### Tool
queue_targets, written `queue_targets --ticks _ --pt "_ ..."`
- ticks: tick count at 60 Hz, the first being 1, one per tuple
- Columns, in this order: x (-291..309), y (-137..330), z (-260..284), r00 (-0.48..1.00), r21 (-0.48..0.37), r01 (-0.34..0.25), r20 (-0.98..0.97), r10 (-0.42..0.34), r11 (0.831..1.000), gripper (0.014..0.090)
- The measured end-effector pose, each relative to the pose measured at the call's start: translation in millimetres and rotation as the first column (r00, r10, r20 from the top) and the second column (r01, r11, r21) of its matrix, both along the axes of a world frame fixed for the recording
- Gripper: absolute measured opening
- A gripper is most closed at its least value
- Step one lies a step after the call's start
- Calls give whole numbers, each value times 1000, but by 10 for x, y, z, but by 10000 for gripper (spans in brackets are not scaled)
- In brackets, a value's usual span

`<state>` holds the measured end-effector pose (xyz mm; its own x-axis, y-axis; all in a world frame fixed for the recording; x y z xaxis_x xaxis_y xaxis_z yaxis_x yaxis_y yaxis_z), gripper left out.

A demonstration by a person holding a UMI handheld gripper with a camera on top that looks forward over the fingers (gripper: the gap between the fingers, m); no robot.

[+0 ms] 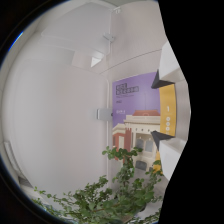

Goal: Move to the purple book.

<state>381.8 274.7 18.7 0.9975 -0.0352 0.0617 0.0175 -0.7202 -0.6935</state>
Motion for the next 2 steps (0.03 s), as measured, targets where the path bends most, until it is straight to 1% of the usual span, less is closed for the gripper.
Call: queue_targets --ticks 2 --pt "0 -1 2 1000 0 1 -1 -1 1000 841"
